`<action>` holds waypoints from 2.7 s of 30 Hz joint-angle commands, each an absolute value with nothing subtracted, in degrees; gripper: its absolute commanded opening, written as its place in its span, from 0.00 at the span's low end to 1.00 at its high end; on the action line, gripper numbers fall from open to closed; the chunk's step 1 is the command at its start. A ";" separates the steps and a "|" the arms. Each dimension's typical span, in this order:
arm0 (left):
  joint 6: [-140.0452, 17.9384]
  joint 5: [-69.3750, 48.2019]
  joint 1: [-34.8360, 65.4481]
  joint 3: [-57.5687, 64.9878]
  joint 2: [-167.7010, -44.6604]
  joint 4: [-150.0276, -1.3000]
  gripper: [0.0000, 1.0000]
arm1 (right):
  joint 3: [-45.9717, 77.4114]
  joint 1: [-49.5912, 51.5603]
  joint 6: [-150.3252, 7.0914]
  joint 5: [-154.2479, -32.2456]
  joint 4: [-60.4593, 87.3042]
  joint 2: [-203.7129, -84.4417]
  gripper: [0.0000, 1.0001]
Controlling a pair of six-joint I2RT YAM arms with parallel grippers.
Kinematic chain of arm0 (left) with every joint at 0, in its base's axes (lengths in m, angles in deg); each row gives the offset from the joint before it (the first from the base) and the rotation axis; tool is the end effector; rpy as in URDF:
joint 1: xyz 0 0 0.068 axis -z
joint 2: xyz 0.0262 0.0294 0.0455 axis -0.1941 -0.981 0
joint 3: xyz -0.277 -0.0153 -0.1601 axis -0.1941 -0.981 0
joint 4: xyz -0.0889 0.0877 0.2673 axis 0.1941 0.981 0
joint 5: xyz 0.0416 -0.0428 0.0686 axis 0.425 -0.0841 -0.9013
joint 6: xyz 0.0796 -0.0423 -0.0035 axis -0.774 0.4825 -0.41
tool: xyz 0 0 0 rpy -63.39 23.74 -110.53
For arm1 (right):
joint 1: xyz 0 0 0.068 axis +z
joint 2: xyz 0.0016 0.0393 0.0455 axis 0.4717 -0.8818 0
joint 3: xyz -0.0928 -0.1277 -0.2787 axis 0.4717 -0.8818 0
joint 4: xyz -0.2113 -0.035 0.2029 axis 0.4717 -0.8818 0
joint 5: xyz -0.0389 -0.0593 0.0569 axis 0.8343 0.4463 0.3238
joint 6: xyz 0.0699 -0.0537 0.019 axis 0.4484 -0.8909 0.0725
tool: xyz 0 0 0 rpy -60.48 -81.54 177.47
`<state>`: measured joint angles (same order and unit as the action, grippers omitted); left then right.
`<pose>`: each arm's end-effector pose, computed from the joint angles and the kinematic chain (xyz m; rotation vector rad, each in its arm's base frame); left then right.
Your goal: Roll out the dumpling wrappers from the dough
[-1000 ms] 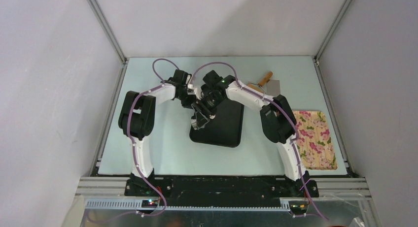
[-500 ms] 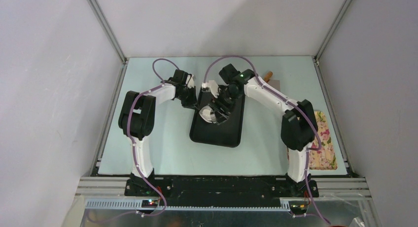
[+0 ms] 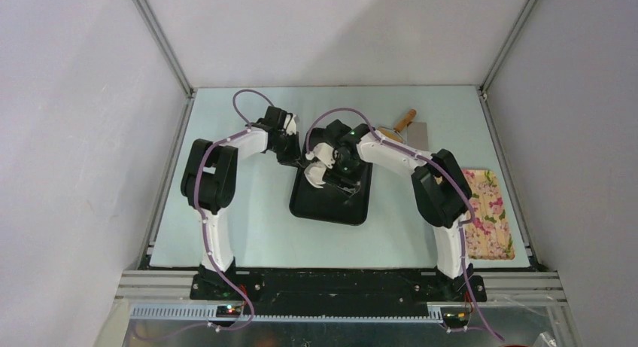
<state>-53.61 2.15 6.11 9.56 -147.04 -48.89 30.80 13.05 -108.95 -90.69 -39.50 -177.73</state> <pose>0.4533 -0.1715 0.1346 0.0807 2.7272 -0.6846 0.3451 0.3115 0.1876 -1.7272 2.3657 0.1592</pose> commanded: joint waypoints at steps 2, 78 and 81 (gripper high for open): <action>-53.98 2.53 6.74 9.53 -146.18 -49.55 0.13 | 37.55 14.23 -109.71 -82.71 -41.36 -181.15 0.03; -52.99 -0.03 7.19 7.28 -148.28 -51.85 0.38 | 26.89 4.69 -101.30 -96.88 -18.41 -172.95 0.00; -52.04 0.70 7.52 7.16 -148.68 -52.13 0.27 | 22.36 5.44 -101.68 -93.90 -12.54 -167.92 0.00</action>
<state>-53.21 0.77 7.00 8.47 -146.58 -52.04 26.43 4.89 -101.17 -98.12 -22.30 -176.97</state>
